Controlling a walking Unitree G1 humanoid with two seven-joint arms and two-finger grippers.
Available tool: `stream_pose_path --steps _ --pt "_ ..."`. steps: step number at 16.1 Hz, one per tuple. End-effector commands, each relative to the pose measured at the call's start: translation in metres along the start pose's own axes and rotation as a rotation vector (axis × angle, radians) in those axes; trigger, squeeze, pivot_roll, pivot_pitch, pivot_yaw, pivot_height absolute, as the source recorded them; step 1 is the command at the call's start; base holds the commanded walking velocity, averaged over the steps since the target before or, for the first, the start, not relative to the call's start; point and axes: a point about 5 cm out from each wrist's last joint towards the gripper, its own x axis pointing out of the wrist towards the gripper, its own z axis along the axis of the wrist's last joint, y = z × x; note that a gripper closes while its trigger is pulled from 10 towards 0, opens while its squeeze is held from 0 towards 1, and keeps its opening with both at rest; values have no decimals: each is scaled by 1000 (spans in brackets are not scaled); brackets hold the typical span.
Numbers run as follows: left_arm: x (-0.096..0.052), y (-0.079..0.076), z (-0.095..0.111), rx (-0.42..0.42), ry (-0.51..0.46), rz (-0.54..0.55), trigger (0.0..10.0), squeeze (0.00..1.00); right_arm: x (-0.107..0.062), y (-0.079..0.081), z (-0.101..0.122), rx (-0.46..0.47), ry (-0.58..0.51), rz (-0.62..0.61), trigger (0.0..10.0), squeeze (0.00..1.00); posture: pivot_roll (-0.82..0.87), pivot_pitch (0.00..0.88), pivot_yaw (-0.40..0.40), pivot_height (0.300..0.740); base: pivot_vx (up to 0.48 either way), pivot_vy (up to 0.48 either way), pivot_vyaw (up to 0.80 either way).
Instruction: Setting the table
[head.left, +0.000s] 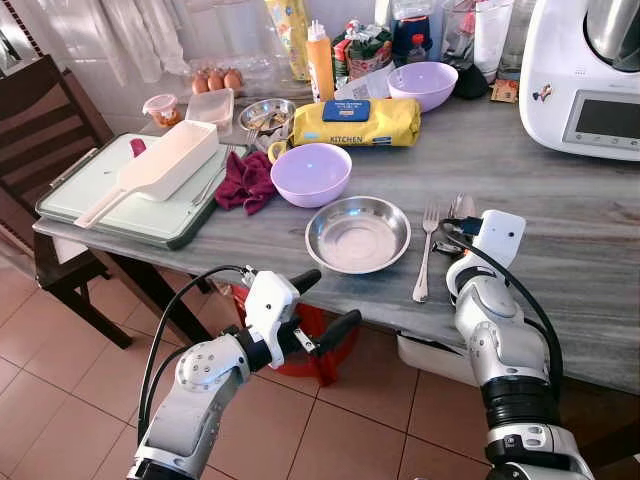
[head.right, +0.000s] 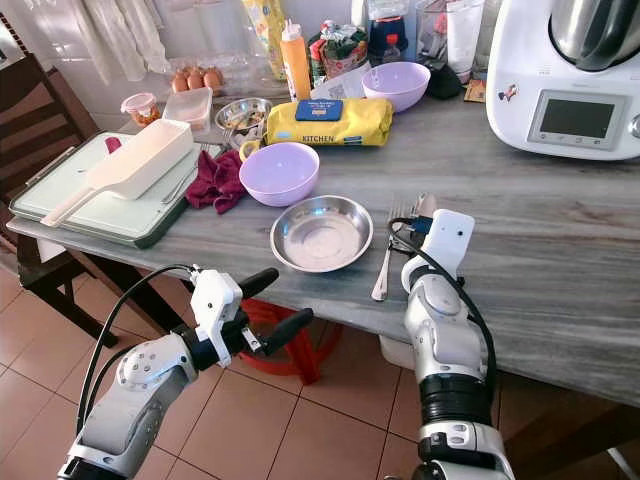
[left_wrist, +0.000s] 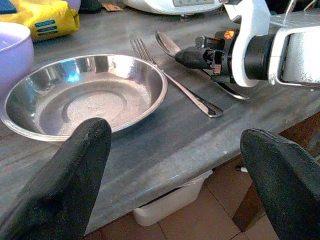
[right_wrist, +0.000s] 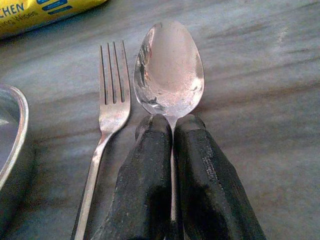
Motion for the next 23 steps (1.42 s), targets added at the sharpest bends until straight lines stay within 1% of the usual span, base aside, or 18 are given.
stream_pose_path --steps 1,6,7,8,14,15,17,19,20,22,23 --pt "-1 1 4 16 4 -8 10000 0 -3 -2 -26 -13 116 -15 10000 0 -98 89 149 740 0 0 0" --pt "-2 0 5 14 5 -10 10000 0 -6 -9 -31 -13 142 -45 10000 0 -99 89 152 740 0 0 0" --pt "-2 0 5 13 6 -12 10000 0 -6 -10 -31 -11 143 -46 10000 816 -99 89 152 740 0 0 0" --pt "-2 -1 5 13 8 -15 10000 0 -6 -13 -31 -14 142 -55 10000 922 -101 90 153 740 0 0 0" --pt "-1 -1 6 10 10 -12 10000 0 -6 -15 -31 -15 147 -58 10000 918 -100 88 151 740 0 0 0" --pt "-1 -2 5 10 11 -12 10000 0 -6 -14 -30 -14 144 -54 10000 1000 -100 88 151 740 0 0 0" --pt "-2 -3 4 9 13 -13 10000 0 -6 -11 -21 -19 94 -34 10000 1000 -100 89 151 740 0 0 0" --pt "-2 -2 2 7 18 -14 10000 0 -7 -7 -6 -40 9 -23 10000 1000 -102 88 152 740 0 0 0" --pt "-1 -2 1 7 19 -13 10000 0 -6 -6 -4 -46 4 -22 10000 1000 -104 87 152 740 0 0 0" --pt "0 0 1 6 20 -13 10000 0 -9 0 8 -2 -78 3 10000 1000 -103 86 153 740 0 0 0" --pt "0 0 1 5 20 -13 10000 0 -9 0 9 -1 -82 5 10000 1000 -103 86 153 740 0 0 0"
